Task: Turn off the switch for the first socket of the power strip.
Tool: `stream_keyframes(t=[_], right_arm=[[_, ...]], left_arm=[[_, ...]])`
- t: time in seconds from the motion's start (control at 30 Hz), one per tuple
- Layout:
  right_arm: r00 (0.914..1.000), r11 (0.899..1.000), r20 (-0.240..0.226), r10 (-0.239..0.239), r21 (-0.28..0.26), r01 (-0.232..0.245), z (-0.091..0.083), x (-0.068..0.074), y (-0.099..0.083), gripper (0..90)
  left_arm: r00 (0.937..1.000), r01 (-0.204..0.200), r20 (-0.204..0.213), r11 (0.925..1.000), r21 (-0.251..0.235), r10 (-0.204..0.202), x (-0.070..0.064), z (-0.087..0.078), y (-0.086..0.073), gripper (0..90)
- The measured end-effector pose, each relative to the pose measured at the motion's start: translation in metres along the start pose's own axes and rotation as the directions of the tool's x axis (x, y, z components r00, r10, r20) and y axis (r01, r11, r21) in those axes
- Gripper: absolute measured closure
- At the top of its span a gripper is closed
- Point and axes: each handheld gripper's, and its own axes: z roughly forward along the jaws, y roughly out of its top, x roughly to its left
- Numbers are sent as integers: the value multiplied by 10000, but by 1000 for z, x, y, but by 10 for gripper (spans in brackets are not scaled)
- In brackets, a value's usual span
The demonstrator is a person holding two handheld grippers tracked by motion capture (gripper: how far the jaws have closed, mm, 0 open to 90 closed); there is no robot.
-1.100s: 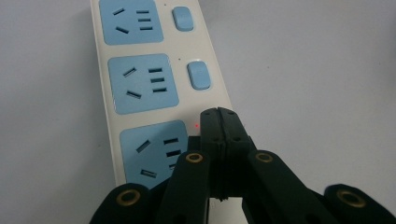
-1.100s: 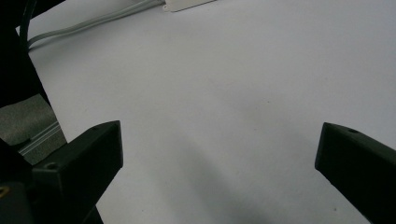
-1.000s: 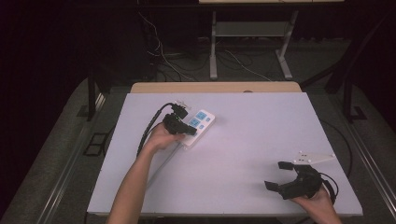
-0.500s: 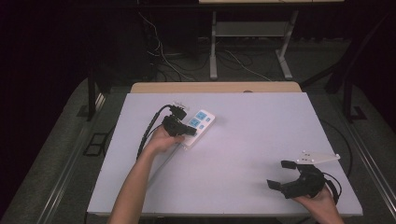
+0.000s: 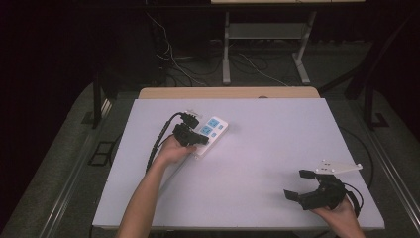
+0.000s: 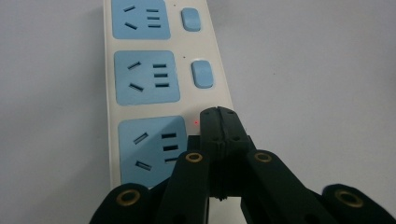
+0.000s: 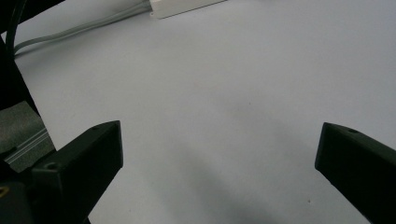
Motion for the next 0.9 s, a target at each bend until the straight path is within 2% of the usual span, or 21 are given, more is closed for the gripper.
stream_keyframes(t=[0.2, 0.3, 0.37, 0.43, 0.57, 0.9], right_arm=[[10000, 10000, 2, 76, 31, -76, 0, -1, 0, 7], [10000, 10000, 0, 79, 11, -79, 1, -1, 0, 7], [10000, 10000, 3, 88, 3, -88, 1, -2, -1, 7], [10000, 10000, 5, 96, -10, -96, 1, -2, -1, 7], [9999, 9999, 39, 164, -32, -164, 1, -4, -1, 7], [9996, 9996, 96, 270, -72, -270, 0, -8, -2, 7]], left_arm=[[9998, 68, -192, 10000, -9, -68, -3, 0, 0, 896], [9990, -190, -399, 9998, 34, 191, -6, 0, 0, 895], [9989, -271, -375, 9995, -174, 264, -9, -4, 2, 894], [9969, -573, -538, 9983, 90, 577, -11, -4, 2, 893], [9978, -452, -482, 9990, -53, 449, -12, -9, 2, 893], [9970, -460, -642, 9986, -248, 443, -15, -26, 2, 892]])
